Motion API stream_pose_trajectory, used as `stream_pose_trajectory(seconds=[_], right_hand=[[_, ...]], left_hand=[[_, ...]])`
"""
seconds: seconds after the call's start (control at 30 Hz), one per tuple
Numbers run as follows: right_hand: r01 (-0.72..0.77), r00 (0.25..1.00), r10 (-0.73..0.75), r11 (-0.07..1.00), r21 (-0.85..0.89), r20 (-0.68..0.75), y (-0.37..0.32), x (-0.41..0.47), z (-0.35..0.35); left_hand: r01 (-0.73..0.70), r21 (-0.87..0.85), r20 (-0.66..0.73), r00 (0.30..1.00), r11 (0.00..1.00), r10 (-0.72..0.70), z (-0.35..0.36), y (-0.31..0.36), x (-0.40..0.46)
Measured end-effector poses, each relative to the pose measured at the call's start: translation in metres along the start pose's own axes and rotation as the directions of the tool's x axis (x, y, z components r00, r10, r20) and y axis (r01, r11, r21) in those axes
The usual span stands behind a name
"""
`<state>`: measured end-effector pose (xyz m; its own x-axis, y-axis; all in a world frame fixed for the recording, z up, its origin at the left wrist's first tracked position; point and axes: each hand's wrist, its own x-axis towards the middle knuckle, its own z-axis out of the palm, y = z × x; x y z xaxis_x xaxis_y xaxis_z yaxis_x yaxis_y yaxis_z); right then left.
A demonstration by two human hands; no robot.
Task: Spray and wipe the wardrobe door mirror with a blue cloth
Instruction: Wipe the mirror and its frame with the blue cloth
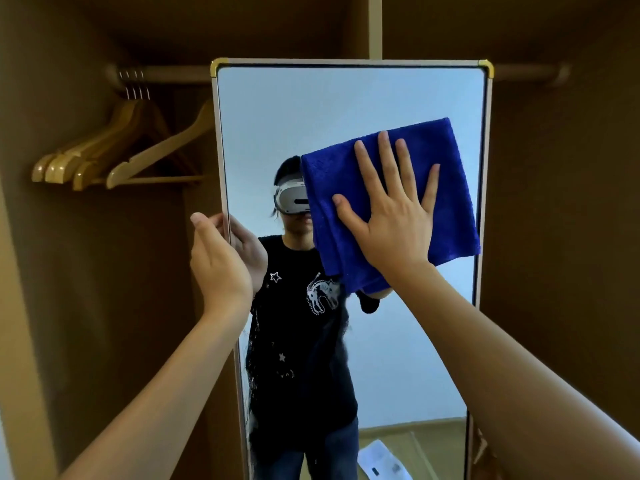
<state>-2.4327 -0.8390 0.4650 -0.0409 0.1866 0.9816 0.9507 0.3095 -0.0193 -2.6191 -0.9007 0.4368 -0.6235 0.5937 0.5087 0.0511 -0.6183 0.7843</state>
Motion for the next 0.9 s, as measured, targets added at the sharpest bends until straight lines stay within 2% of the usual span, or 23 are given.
stream_pose_trajectory(seconds=[0.27,0.7,0.9], right_hand=[[-0.017,1.000,0.017,1.000,0.001,0.004,0.041,-0.002,-0.007],[-0.098,0.995,0.098,0.995,-0.007,0.012,0.058,-0.043,-0.001],[-0.052,0.998,0.052,0.999,0.012,0.024,0.063,0.005,-0.011]], left_hand=[[-0.061,0.074,-0.115,0.991,0.995,0.070,0.014,-0.003,-0.006],[-0.177,0.186,-0.139,0.969,0.966,0.204,0.017,-0.020,-0.015],[-0.181,0.195,-0.156,0.965,0.964,0.213,0.018,-0.019,-0.015]])
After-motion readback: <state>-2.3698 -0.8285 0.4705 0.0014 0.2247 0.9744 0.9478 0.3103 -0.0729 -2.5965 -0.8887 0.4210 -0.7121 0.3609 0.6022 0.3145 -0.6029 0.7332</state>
